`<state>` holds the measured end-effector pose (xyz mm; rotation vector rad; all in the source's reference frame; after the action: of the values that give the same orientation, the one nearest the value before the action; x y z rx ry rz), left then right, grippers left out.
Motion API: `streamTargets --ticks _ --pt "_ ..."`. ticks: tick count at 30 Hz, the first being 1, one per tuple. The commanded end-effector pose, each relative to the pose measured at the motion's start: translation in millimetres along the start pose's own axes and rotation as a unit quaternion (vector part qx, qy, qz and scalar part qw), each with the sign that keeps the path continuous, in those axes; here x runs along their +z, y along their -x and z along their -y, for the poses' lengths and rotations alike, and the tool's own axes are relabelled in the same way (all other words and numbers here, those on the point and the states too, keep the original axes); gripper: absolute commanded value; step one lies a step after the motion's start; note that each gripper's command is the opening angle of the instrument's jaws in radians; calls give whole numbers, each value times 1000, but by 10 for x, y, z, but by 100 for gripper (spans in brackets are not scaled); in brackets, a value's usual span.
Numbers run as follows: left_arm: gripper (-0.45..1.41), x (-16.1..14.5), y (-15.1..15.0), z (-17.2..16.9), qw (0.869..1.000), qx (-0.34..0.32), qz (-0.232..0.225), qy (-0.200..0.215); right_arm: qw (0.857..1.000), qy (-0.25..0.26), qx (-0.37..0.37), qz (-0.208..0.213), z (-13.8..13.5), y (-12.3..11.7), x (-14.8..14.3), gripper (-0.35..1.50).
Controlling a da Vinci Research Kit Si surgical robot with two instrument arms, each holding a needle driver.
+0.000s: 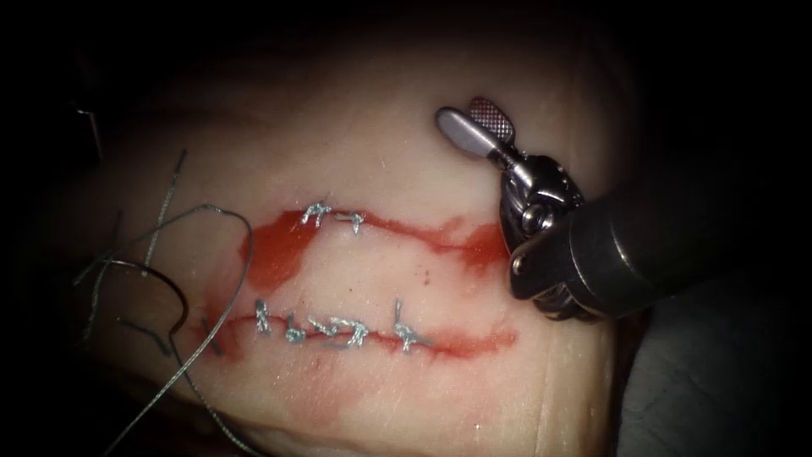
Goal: Wound Closure
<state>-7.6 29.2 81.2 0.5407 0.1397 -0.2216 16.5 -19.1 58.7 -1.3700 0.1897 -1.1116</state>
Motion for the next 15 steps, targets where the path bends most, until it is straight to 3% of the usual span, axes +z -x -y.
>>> streamTargets --ticks 1,2,3,4,7,10,12,13,14,15 --pt "90 3 6 -6 1000 0 1 0 1000 3 1 0 -2 -8 7 130" --pt "101 10 8 -10 1000 4 8 9 1000 2 1 1 -3 -9 7 131" --pt "86 17 6 -7 1000 -1 15 0 1000 2 1 1 -3 -9 7 131" --pt "86 17 6 -7 1000 -1 15 0 1000 2 1 1 -3 -9 7 131" --pt "73 30 15 17 996 -14 40 -73 1000 2 4 1 -3 -9 7 131" --pt "58 37 27 32 994 -2 44 -99 1000 3 3 1 -3 -10 6 131" --pt "36 45 35 45 991 4 40 -126 1000 3 3 1 -3 -10 6 131" --pt "32 50 38 51 989 13 38 -142 1000 3 3 1 -3 -10 6 131" --pt "29 71 41 68 982 24 18 -184 1000 3 3 1 -3 -10 6 131" --pt "39 80 40 73 981 33 7 -190 1000 2 3 1 -3 -10 6 131"
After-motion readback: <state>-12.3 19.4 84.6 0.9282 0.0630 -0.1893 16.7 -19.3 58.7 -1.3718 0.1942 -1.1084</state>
